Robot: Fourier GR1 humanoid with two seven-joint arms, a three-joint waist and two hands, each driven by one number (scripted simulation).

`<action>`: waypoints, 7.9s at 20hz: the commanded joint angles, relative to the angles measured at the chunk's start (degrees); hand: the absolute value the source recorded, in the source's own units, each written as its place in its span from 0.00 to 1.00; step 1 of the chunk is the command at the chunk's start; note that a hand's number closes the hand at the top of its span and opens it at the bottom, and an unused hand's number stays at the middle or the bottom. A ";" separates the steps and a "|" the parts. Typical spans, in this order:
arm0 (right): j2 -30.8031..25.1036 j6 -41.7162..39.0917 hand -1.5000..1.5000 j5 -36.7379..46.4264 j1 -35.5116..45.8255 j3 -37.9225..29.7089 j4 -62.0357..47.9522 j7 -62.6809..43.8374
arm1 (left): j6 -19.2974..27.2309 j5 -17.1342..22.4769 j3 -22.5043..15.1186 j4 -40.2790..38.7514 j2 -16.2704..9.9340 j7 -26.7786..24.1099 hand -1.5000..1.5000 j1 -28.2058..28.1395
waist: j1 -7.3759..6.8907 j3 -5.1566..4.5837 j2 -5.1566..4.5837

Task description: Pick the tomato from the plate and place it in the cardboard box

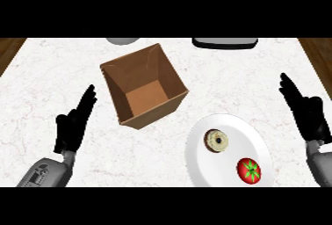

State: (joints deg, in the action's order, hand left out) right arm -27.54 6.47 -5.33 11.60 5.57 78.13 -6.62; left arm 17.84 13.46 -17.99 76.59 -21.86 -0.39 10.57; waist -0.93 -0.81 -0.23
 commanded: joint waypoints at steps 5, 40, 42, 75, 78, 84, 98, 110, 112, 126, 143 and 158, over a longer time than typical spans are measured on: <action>-3.58 -14.32 1.00 -19.57 -5.63 -17.10 -2.09 14.94 | 1.38 5.90 8.15 8.11 -0.59 0.67 0.50 -1.21 | 1.78 1.11 0.86; -20.38 -42.55 0.00 -2.26 -15.88 -9.26 26.69 2.80 | -1.86 5.13 13.28 17.98 2.47 10.96 0.50 -3.53 | 1.30 0.79 0.35; -16.52 -39.86 0.00 3.08 -13.73 -5.15 26.18 0.37 | 0.16 2.14 10.69 15.04 6.34 8.42 0.50 -2.70 | 1.20 0.79 0.27; 3.65 -43.36 0.00 29.97 -16.68 -5.93 21.90 4.89 | -9.66 -2.42 19.80 20.10 10.99 12.96 0.50 -5.74 | 0.98 0.82 0.25; 4.57 -44.81 0.00 30.49 -16.28 -6.67 21.50 5.21 | -9.67 -3.62 20.60 18.83 11.27 13.71 0.50 -3.55 | 1.01 0.82 0.24; 7.75 -43.31 0.00 34.92 -16.67 -3.91 19.32 6.80 | -10.13 -5.42 19.96 20.41 12.11 15.21 0.50 -4.90 | 0.95 0.82 0.26; 10.64 -44.88 0.00 39.08 -13.59 -3.59 16.02 7.21 | -13.41 -5.36 21.96 19.79 14.30 11.41 0.50 -7.82 | 0.91 0.81 0.25; 10.39 -42.19 0.00 43.66 -17.85 -3.28 15.99 12.31 | -12.54 -6.58 21.26 24.37 15.83 14.68 0.50 -8.26 | 0.92 0.81 0.28; 12.41 -39.02 1.00 46.22 -16.13 -1.15 13.89 12.94 | -12.68 -6.68 22.22 22.99 15.12 15.17 0.50 -6.31 | 0.91 0.82 0.26; 27.07 -26.42 1.00 65.31 -9.46 21.82 20.28 1.55 | -13.30 -7.43 21.25 17.33 15.80 13.82 0.50 -1.99 | -2.65 0.40 0.67; 27.53 -12.78 1.00 70.13 12.66 47.98 18.98 -30.59 | -14.16 -8.30 17.60 14.83 18.08 13.40 0.50 0.10 | -7.41 0.58 0.39; 27.53 -0.02 1.00 70.29 33.37 43.74 16.87 -64.96 | -14.23 -7.97 19.29 13.63 16.80 13.83 0.50 1.47 | -6.57 0.36 0.45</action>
State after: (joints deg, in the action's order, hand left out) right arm -0.27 5.18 66.33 39.40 50.25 96.92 -60.51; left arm 3.99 5.16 0.81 90.85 -4.68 13.58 12.00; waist -7.40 -0.37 0.44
